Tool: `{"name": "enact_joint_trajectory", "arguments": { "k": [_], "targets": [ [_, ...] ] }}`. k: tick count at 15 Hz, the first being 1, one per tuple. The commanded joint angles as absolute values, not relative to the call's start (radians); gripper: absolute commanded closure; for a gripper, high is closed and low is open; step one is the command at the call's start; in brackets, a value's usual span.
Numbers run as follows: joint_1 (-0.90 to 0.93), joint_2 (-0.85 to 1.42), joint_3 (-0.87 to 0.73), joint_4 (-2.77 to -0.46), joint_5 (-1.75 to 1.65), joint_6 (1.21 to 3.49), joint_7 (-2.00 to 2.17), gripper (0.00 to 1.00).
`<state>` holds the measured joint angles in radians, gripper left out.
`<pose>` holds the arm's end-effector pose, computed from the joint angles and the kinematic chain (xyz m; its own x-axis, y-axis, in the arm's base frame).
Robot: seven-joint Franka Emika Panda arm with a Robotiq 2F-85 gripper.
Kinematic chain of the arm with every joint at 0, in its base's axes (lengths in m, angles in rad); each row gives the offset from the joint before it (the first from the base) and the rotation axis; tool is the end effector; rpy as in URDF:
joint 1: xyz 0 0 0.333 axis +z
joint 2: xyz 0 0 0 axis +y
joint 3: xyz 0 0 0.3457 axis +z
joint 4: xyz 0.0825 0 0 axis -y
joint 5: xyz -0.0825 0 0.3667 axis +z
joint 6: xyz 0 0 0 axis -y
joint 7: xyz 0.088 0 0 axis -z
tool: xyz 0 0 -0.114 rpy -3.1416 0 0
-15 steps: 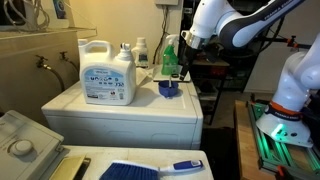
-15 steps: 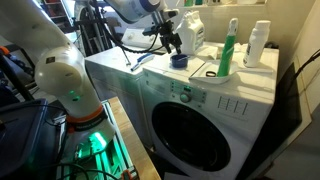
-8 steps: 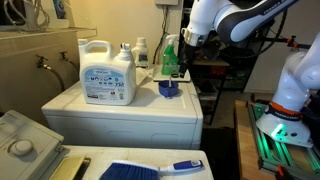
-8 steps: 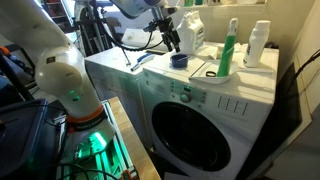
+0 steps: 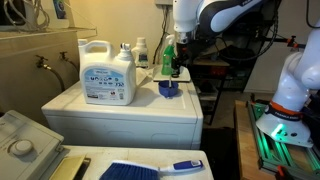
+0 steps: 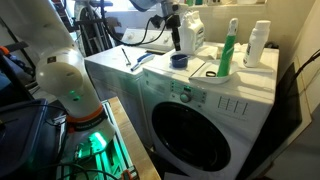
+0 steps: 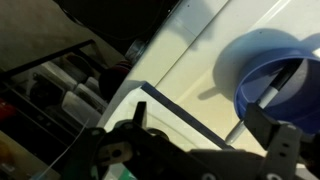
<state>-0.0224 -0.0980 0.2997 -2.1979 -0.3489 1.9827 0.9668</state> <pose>0.4704 0.1121 0.4499 0.8616 -0.4740 0.1817 -0.5076 -0.8067 0.3026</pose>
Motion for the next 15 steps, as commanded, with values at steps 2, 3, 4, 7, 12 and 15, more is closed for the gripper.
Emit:
{"name": "enact_joint_trajectory", "arguments": {
  "k": [2, 3, 4, 7, 12, 15],
  "targets": [
    [0.037, -0.057, 0.225, -2.165, -0.347, 1.934, 1.044, 0.0],
    [0.042, -0.045, 0.214, -2.156, -0.347, 1.93, 1.049, 0.0],
    [0.048, -0.041, 0.208, -2.154, -0.346, 1.93, 1.048, 0.0],
    [0.054, -0.017, 0.195, -2.111, -0.21, 1.914, 1.088, 0.0],
    [0.031, 0.023, 0.112, -2.075, -0.039, 1.968, 1.103, 0.0],
    [0.029, 0.026, 0.076, -2.083, 0.059, 1.998, 1.15, 0.0]
  ]
}}
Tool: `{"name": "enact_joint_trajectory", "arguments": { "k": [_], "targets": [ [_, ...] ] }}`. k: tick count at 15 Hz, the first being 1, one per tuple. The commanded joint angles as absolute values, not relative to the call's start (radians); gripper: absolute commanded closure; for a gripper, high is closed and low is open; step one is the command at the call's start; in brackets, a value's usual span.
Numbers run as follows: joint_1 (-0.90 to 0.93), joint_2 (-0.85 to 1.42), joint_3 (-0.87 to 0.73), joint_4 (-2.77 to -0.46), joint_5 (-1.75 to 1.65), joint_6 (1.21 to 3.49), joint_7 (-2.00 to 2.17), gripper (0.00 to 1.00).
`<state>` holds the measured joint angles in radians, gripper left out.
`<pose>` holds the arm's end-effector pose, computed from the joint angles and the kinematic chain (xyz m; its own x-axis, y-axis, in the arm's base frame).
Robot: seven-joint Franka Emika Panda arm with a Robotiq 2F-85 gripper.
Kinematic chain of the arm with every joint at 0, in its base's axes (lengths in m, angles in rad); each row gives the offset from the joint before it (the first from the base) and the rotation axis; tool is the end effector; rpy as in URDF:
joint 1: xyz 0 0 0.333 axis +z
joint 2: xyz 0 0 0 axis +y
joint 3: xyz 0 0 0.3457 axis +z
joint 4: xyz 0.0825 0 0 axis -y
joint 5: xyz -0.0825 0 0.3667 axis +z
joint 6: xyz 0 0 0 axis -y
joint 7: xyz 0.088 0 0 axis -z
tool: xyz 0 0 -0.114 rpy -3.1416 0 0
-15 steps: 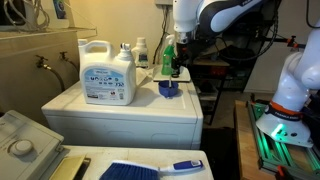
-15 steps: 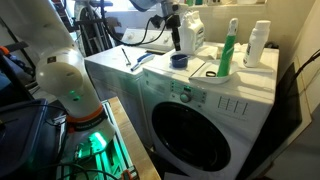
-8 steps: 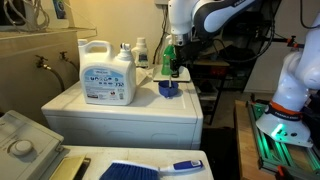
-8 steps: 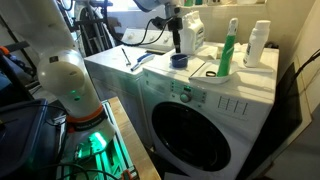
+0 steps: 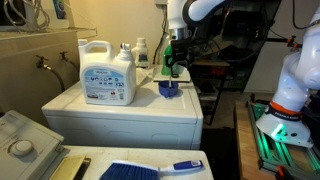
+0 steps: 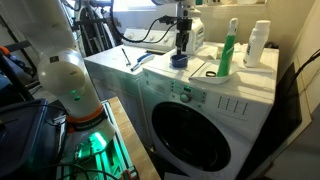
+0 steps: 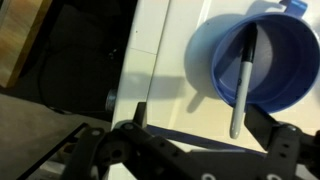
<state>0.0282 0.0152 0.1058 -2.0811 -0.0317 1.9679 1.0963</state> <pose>0.5147 0.0669 0.4406 0.5811 -0.8131 -0.0356 -0.8045 -0.5804 0.1258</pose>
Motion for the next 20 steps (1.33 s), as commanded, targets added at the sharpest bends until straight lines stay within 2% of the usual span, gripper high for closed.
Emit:
{"name": "enact_joint_trajectory", "arguments": {
  "k": [1, 8, 14, 18, 19, 20],
  "targets": [
    [0.041, 0.021, 0.079, -2.078, 0.0, 1.974, 1.11, 0.0],
    [0.049, 0.025, 0.076, -2.074, 0.004, 1.978, 1.112, 0.0],
    [0.058, 0.05, 0.076, -2.102, -0.013, 2.188, 1.163, 0.0],
    [0.067, 0.088, 0.07, -2.099, -0.078, 2.229, 1.216, 0.0],
    [0.069, 0.097, 0.069, -2.098, -0.087, 2.226, 1.223, 0.09],
    [0.071, 0.103, 0.067, -2.097, -0.094, 2.225, 1.232, 0.25]
  ]
}}
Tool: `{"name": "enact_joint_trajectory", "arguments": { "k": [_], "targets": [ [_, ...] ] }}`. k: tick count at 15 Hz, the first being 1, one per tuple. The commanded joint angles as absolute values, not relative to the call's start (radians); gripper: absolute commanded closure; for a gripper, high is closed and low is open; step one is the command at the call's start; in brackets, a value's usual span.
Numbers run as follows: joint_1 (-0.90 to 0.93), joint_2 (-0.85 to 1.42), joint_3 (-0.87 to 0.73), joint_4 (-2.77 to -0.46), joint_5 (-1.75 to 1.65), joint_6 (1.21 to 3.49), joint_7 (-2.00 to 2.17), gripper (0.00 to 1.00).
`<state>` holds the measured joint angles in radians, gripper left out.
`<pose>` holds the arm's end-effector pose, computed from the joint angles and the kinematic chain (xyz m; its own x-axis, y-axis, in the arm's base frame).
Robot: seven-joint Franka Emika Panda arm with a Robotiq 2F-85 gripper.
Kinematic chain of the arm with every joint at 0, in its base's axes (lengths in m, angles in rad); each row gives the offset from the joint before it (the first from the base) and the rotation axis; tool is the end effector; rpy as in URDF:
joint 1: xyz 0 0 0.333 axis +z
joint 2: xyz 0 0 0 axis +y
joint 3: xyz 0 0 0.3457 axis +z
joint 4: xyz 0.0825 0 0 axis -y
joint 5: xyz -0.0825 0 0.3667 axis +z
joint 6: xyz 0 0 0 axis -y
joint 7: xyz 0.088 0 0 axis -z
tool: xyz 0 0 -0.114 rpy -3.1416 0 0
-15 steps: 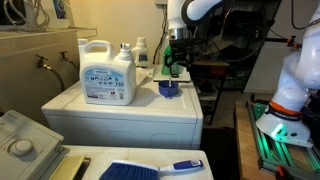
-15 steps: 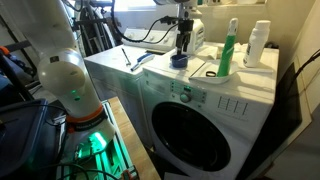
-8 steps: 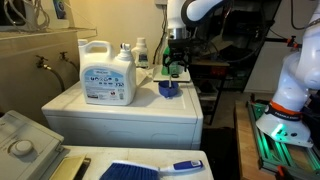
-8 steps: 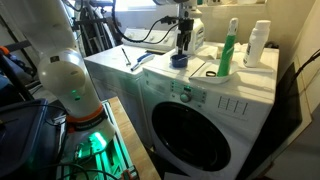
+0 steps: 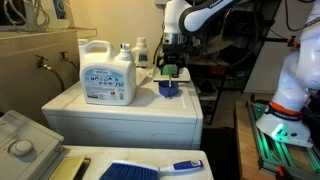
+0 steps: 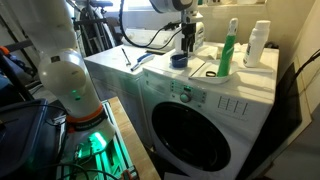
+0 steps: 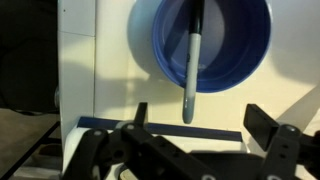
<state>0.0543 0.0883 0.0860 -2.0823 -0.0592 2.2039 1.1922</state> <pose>0.5487 0.0743 0.4204 0.5240 -0.8502 0.0506 -0.8508 -0.5252 -0.0154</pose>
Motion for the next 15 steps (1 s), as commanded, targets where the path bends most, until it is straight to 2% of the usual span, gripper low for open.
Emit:
{"name": "enact_joint_trajectory", "arguments": {
  "k": [1, 9, 11, 12, 15],
  "targets": [
    [0.073, 0.107, 0.066, -2.098, -0.097, 2.224, 1.236, 0.34],
    [0.079, 0.094, 0.06, -2.105, -0.094, 2.222, 1.244, 0.96],
    [0.081, 0.095, 0.06, -2.104, -0.104, 2.218, 1.248, 1.0],
    [0.082, 0.092, 0.061, -2.104, -0.104, 2.216, 1.247, 0.97],
    [0.075, 0.036, 0.063, -2.109, -0.076, 2.231, 1.199, 0.97]
  ]
}}
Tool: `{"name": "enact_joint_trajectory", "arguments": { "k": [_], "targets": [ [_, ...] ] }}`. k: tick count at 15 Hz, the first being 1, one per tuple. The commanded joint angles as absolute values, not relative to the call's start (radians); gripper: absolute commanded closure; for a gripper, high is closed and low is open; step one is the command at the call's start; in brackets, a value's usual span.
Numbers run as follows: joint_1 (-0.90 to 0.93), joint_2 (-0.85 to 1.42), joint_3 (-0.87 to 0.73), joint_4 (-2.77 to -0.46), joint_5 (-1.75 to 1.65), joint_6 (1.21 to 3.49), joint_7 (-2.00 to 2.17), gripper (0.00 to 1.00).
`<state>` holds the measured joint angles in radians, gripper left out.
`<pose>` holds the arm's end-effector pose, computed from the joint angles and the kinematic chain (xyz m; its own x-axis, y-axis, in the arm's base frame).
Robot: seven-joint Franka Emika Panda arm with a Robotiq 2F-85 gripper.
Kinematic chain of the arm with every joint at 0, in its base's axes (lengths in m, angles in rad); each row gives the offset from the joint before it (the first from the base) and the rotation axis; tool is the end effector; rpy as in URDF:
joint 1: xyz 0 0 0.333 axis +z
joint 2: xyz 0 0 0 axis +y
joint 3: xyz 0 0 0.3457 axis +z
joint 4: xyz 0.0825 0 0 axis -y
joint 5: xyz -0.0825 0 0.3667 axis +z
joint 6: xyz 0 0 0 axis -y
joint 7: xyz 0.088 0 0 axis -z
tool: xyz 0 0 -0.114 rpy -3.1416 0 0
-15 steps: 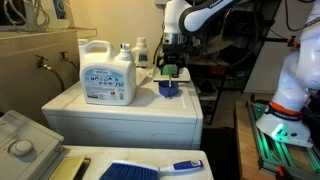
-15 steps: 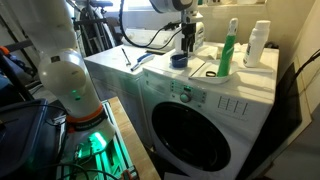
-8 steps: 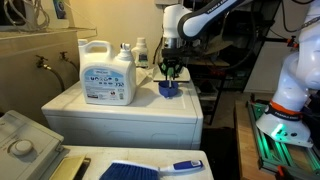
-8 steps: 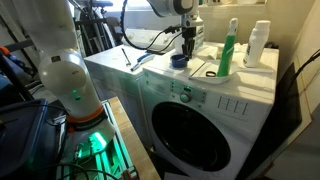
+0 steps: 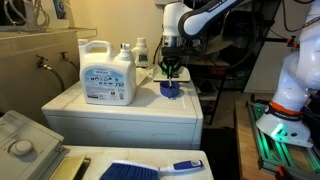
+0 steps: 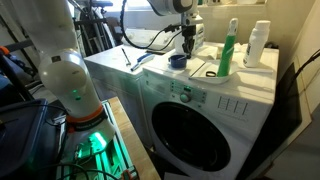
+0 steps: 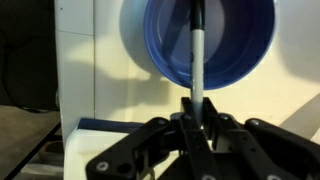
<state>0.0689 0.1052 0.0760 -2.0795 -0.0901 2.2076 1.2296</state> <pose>0.5511 0.0760 0.4126 0.5115 -0.8565 0.0691 -0.8586 -0.5127 0.0016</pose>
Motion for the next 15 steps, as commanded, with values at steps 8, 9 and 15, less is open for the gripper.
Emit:
{"name": "enact_joint_trajectory", "arguments": {
  "k": [8, 9, 15],
  "targets": [
    [0.111, -0.174, 0.125, -2.147, 0.031, 2.337, 0.881, 0.97],
    [0.125, -0.19, 0.144, -2.155, 0.039, 2.334, 0.849, 0.97],
    [0.175, -0.213, 0.222, -2.151, 0.101, 2.322, 0.73, 0.87]
  ]
}}
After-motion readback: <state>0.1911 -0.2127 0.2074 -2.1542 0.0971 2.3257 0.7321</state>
